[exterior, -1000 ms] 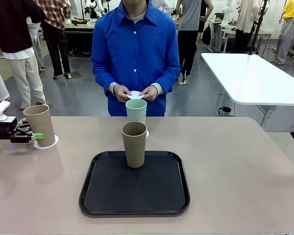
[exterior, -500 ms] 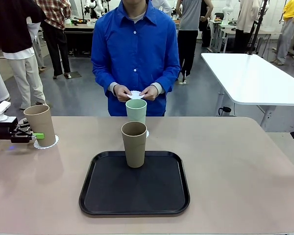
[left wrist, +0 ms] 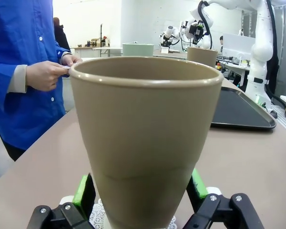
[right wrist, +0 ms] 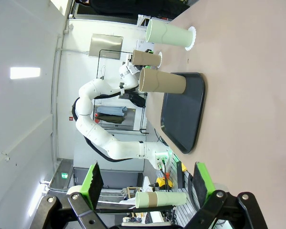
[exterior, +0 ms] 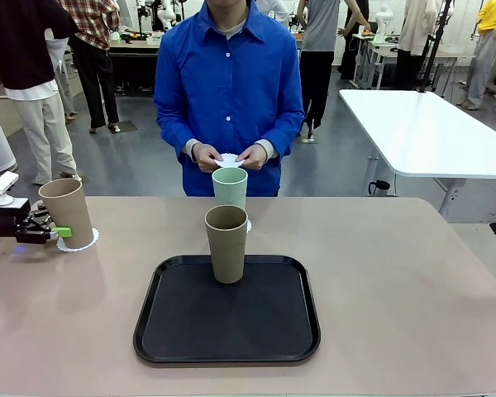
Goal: Place coasters on the table and set cups on them.
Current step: Take one Reusable plastic cup from the Flat Tray and place it on a coaster set by the human.
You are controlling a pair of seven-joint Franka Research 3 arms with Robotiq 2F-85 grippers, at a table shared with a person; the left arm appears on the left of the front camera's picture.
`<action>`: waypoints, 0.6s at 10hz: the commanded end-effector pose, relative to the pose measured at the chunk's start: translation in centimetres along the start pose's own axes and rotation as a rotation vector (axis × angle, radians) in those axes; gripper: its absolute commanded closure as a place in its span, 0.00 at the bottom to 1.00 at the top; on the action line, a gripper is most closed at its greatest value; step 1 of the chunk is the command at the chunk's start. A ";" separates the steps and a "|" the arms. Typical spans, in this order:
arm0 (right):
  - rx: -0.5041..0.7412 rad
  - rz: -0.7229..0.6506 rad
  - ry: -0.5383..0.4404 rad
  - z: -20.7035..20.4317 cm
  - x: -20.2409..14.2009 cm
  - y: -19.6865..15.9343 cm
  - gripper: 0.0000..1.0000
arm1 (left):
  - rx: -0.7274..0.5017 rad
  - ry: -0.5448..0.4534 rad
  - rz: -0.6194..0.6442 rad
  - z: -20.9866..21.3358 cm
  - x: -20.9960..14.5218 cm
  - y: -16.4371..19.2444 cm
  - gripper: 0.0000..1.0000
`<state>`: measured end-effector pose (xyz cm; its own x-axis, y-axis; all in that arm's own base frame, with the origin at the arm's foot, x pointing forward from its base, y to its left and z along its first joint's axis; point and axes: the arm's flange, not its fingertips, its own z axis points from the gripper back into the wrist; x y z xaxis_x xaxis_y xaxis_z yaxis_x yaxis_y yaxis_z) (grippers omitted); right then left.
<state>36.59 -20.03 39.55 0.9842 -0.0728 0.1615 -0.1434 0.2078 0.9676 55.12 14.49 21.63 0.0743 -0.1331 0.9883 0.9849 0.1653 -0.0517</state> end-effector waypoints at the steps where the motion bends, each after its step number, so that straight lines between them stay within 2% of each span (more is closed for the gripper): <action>1: 0.009 0.003 0.000 -0.1 0.0 0.0 0.00 | -0.041 0.012 -0.031 0.4 -0.2 0.3 0.00; 6: 0.009 0.003 0.000 -0.1 0.0 0.0 0.00 | -0.072 0.009 -0.038 0.6 -0.6 1.0 0.00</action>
<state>36.59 -20.03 39.56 0.9842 -0.0727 0.1615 -0.1434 0.2078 0.9676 55.83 14.79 21.06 0.0674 -0.1523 0.9860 0.9905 0.1290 -0.0477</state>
